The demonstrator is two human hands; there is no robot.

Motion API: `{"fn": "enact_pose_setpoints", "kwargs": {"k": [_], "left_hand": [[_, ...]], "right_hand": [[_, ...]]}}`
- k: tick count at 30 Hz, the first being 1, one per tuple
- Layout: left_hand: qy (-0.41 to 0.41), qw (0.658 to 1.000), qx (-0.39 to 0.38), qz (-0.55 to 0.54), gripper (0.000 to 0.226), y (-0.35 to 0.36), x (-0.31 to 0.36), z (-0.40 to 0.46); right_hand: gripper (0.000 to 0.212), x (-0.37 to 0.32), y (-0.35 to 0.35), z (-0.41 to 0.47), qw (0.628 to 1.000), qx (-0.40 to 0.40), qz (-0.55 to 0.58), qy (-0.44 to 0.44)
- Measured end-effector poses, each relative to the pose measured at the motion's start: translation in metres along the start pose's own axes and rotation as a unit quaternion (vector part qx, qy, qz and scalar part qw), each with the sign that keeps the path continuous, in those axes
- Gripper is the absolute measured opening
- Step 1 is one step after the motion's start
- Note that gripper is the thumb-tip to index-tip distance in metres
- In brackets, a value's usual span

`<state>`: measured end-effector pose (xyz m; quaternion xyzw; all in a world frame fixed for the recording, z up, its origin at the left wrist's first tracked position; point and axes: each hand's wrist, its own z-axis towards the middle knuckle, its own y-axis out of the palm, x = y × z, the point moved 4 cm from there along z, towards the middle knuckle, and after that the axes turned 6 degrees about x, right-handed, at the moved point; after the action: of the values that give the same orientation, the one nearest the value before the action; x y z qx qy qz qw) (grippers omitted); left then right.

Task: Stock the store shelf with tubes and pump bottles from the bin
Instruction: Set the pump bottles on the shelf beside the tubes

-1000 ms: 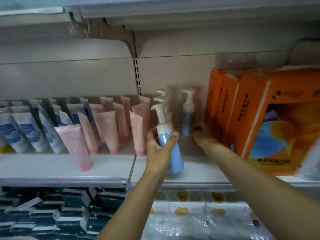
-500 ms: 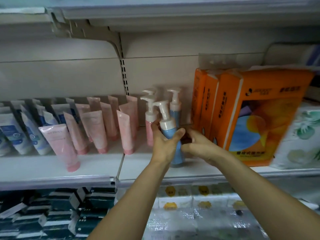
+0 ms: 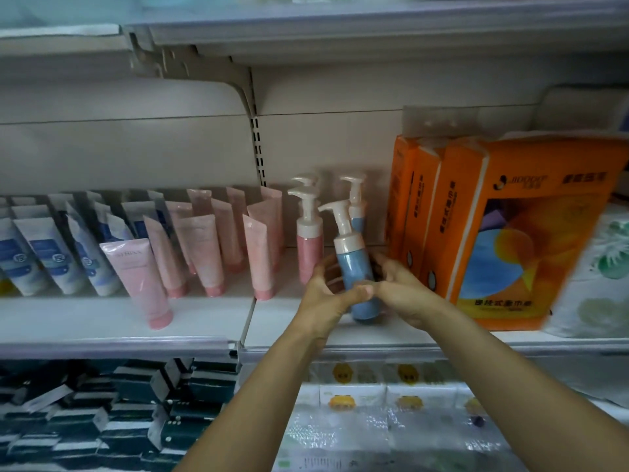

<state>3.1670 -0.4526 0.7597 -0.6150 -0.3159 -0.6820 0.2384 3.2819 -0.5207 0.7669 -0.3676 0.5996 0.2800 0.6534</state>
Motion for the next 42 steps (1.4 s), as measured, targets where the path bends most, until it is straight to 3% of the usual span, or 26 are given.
{"fn": "enact_pose_setpoints", "kwargs": {"k": [3, 8, 14, 20, 30, 36, 42], "left_hand": [[-0.002, 1.0, 0.0, 0.001, 0.062, -0.001, -0.001, 0.001], [-0.006, 1.0, 0.016, -0.001, 0.064, -0.002, 0.0, 0.0], [0.015, 1.0, 0.011, 0.001, 0.063, -0.002, 0.004, 0.005], [-0.011, 0.998, -0.008, 0.066, 0.067, 0.007, 0.007, 0.013], [-0.064, 0.995, 0.01, 0.075, 0.03, 0.009, 0.005, 0.015], [-0.092, 0.992, 0.054, 0.063, 0.023, -0.001, 0.005, 0.015], [-0.081, 0.992, 0.095, 0.035, 0.04, -0.011, 0.007, 0.014]], "right_hand": [[0.064, 0.001, 0.001, 0.0, 1.0, 0.014, 0.007, 0.017], [0.056, -0.01, 0.009, 0.0, 0.968, 0.047, -0.235, -0.071], [0.067, -0.005, 0.003, 0.009, 0.972, 0.114, -0.19, -0.077], [0.062, 0.006, 0.003, 0.019, 0.974, 0.169, -0.143, -0.054], [0.071, 0.009, 0.002, 0.054, 0.952, 0.207, -0.225, -0.002], [0.073, 0.012, 0.0, 0.049, 0.963, 0.195, -0.186, -0.009], [0.073, 0.014, -0.002, 0.037, 0.96, 0.195, -0.202, -0.012]]}}
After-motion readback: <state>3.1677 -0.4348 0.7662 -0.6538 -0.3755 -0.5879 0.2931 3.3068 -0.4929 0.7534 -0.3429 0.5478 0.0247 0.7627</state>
